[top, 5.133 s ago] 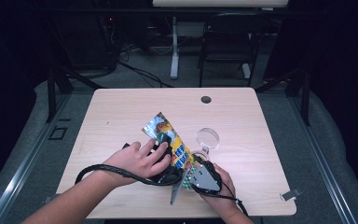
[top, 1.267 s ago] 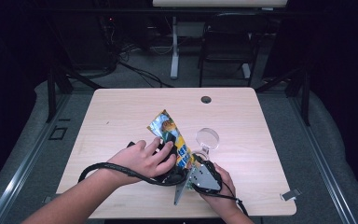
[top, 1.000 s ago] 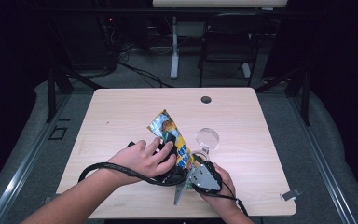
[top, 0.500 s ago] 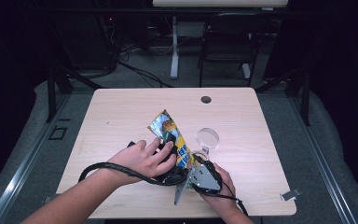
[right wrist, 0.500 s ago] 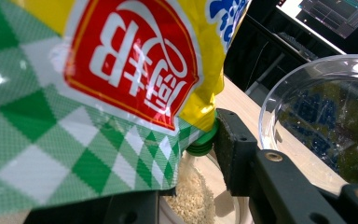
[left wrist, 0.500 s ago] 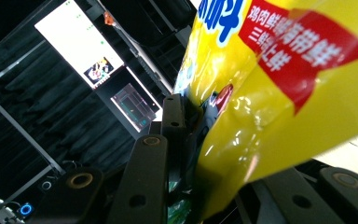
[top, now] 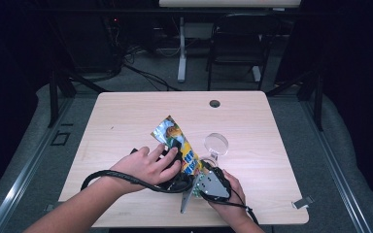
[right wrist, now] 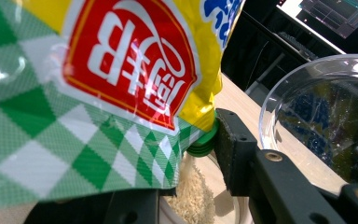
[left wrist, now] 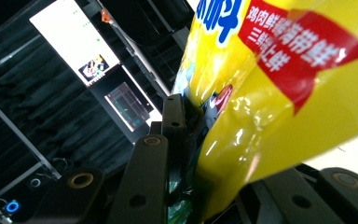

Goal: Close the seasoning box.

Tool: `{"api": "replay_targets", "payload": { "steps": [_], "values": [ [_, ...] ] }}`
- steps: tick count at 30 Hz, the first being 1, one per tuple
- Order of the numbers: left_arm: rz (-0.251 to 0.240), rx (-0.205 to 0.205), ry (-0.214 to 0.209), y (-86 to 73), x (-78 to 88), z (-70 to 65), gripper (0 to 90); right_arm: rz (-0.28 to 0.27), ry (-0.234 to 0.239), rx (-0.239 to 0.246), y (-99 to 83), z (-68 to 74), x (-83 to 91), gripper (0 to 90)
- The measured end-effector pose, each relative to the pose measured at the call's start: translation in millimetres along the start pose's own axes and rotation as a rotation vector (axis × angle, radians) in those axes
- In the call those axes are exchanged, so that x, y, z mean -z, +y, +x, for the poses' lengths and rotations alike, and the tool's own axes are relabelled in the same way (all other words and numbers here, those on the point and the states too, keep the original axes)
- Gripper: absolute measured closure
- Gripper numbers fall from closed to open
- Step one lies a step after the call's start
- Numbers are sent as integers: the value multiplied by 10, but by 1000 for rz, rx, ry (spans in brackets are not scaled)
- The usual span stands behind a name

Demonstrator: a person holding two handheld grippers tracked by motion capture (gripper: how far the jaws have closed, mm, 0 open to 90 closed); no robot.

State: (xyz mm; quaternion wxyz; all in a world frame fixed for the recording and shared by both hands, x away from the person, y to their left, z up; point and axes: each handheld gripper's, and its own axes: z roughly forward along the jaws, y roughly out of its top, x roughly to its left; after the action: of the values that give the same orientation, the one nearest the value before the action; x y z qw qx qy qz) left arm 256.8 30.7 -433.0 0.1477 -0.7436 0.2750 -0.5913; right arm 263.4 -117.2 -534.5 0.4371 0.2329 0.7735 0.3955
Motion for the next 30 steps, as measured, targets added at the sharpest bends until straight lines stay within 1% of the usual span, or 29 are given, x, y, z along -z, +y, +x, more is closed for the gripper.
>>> {"api": "replay_targets", "payload": {
  "steps": [1,3,4,8,10,11,12,13,14,18,19,21,22,26,27,29,30],
  "values": [
    [3,1,-7,-8,-1,-1,795,0,1,0,1,0,2,706],
    [1,7,-2,-22,-3,-10,796,-3,-1,1,4,-3,4,706],
    [5,9,-11,-25,2,-11,797,-8,-1,-1,5,-5,4,706],
    [7,21,-16,-33,-8,-38,801,-1,-4,6,5,-5,8,706],
    [1,37,-10,-37,-16,-54,801,-3,-7,6,5,-8,9,706],
    [4,43,-20,-37,-15,-54,802,-4,-8,5,5,-9,9,706],
    [2,49,-16,-39,-18,-60,802,-7,-9,3,4,-10,7,706],
    [3,46,-19,-39,-20,-59,803,-7,-11,2,4,-12,6,706],
    [1,66,-27,-43,-24,-72,803,-10,-11,0,2,-10,4,706],
    [-1,74,-25,-52,-30,-87,803,-6,-9,3,4,-9,7,706],
    [0,76,-35,-54,-30,-85,803,-6,-9,3,5,-10,8,707],
    [-1,80,-32,-57,-31,-92,804,-7,-8,3,6,-10,9,707],
    [-4,95,-35,-60,-33,-103,804,-7,-8,3,6,-9,9,706],
    [-4,102,-40,-61,-35,-115,803,-5,-7,6,6,-6,9,707],
    [-3,98,-41,-62,-36,-112,803,-5,-7,5,6,-6,8,707],
    [-5,114,-47,-67,-39,-125,803,-6,-7,6,6,-5,7,707],
    [-4,106,-43,-67,-38,-119,803,-6,-7,6,6,-5,7,707]
  ]
}}
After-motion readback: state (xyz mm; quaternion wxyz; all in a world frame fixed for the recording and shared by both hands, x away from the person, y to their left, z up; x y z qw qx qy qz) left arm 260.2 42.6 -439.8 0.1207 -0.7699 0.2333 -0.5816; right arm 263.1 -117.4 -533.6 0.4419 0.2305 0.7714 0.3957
